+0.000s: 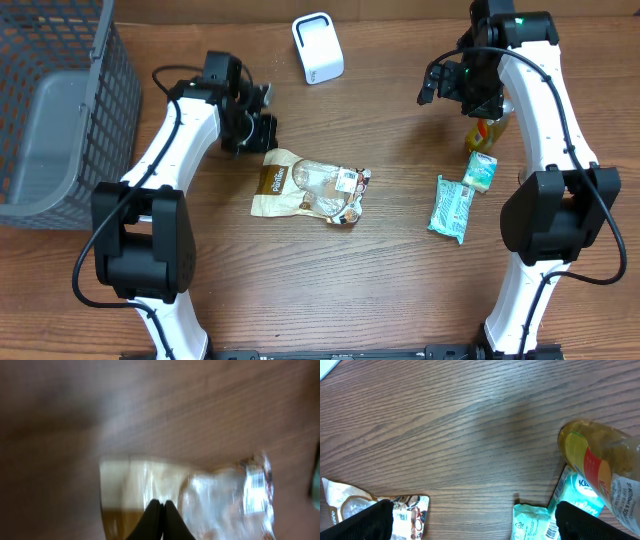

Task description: Scan the item barcode

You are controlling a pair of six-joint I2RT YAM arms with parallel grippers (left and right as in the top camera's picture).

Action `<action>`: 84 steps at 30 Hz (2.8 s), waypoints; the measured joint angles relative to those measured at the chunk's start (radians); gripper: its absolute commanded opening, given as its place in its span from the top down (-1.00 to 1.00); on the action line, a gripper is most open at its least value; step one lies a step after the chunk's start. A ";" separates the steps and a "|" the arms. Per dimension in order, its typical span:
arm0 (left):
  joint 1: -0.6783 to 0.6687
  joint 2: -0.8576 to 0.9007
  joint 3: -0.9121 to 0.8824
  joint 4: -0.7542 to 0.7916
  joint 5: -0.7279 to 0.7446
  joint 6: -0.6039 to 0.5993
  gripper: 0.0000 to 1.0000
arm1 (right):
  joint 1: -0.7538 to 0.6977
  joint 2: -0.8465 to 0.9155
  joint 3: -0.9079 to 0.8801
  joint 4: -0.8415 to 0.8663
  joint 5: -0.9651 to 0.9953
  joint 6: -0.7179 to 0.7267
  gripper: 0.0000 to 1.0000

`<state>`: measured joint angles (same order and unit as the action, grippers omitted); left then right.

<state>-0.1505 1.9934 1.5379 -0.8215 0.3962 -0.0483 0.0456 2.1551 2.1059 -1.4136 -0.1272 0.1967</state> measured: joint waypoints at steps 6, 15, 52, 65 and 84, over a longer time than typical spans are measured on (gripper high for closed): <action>-0.068 0.000 -0.029 0.179 -0.086 0.000 0.92 | 0.000 0.000 0.000 0.000 0.000 0.000 -1.00; -0.144 0.027 -0.111 0.188 -0.225 0.000 0.92 | 0.000 0.000 0.000 0.000 0.000 0.000 -1.00; -0.146 0.038 0.081 -0.418 0.002 0.012 -0.14 | 0.000 0.000 0.000 0.000 0.000 0.000 -1.00; -0.227 0.038 0.056 -0.288 -0.177 0.272 -0.50 | 0.000 0.000 0.000 0.000 0.000 -0.001 -1.00; -0.242 0.038 -0.148 -0.152 -0.164 0.423 -0.63 | 0.000 0.000 0.000 0.000 0.000 -0.003 -1.00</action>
<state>-0.3923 2.0312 1.3903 -0.9737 0.2325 0.3748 0.0456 2.1551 2.1059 -1.4136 -0.1272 0.1936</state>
